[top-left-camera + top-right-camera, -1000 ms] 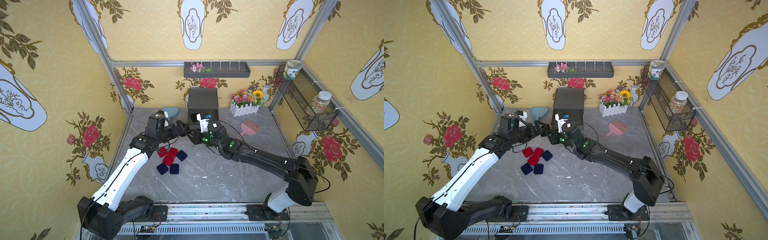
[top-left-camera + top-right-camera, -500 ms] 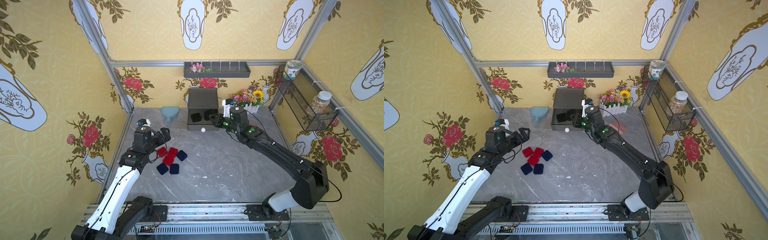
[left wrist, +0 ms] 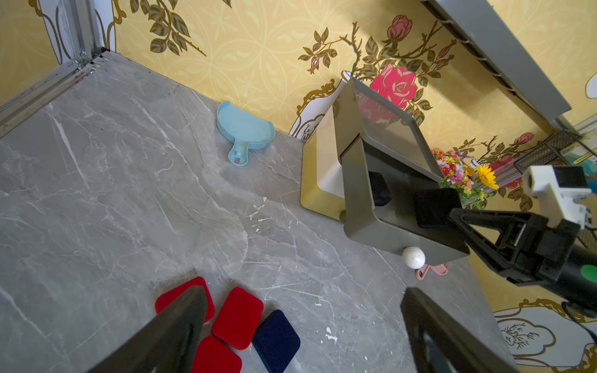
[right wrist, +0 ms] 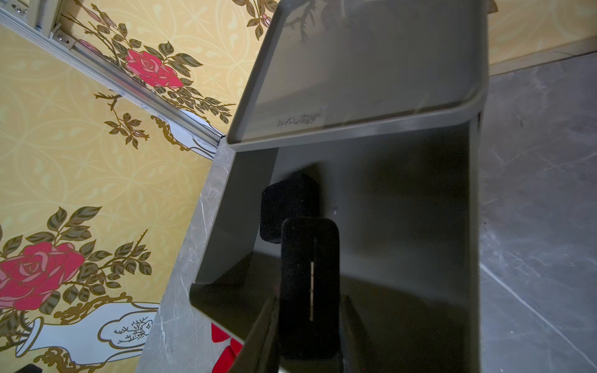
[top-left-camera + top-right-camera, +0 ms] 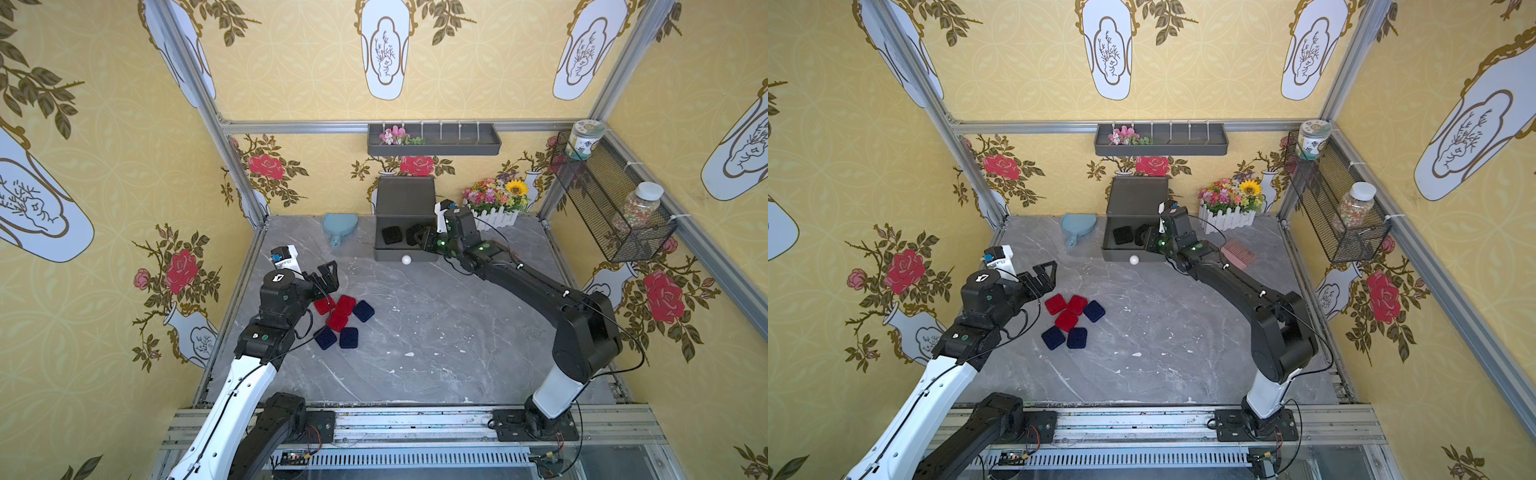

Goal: Place the brooch boxes into the drawer by color
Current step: Place the brooch box in the drawer.

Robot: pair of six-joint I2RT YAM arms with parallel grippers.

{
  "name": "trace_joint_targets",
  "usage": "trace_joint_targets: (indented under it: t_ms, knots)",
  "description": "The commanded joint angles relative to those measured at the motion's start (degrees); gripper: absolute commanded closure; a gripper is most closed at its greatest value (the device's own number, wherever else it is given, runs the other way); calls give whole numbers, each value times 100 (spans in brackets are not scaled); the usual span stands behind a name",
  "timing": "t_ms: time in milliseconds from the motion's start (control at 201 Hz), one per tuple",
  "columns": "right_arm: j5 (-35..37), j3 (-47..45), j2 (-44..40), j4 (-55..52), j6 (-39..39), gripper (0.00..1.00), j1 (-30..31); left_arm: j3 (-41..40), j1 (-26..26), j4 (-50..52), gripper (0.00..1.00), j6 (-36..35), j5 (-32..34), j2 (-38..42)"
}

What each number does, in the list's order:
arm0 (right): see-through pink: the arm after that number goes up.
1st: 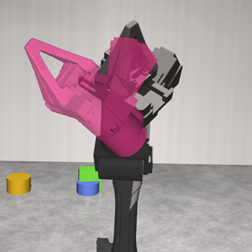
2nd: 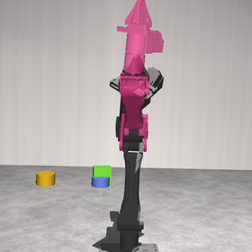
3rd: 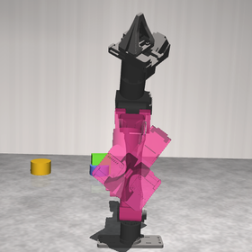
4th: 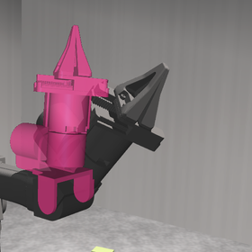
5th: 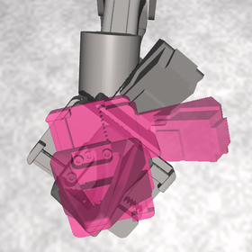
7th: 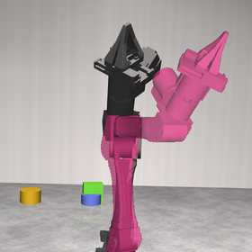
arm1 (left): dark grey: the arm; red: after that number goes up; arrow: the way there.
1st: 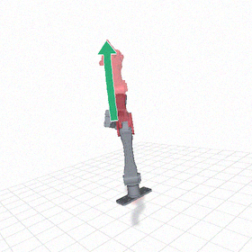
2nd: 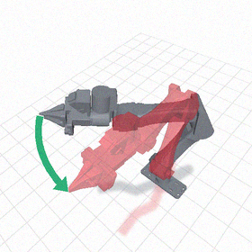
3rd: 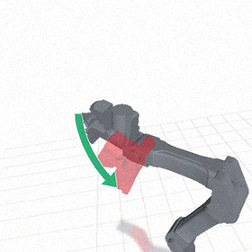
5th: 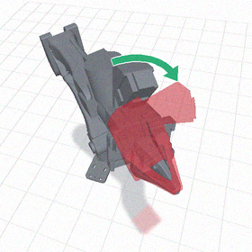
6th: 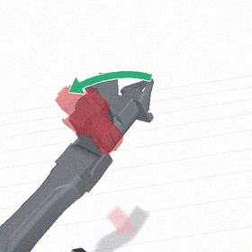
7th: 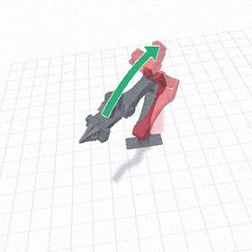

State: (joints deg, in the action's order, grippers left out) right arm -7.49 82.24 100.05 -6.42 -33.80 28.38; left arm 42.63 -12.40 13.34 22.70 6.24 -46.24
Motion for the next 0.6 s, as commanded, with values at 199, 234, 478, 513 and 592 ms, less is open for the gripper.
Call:
trace_joint_targets:
  t_ms: [199,234,478,513,592]
  knots:
    - [122,759,718,-357,149,80,-43,-3,1,-143,0,-156,-103,-50]
    - [132,803,772,-384,155,80,-43,-1,1,-148,0,-163,-95,-52]
    - [151,858,915,-412,159,71,-89,43,-7,-104,0,-186,-72,-95]
    - [149,879,935,-445,162,63,-96,44,1,-112,0,-186,-79,-104]
    - [151,959,964,-531,188,54,-99,46,8,-113,0,-185,-79,-121]
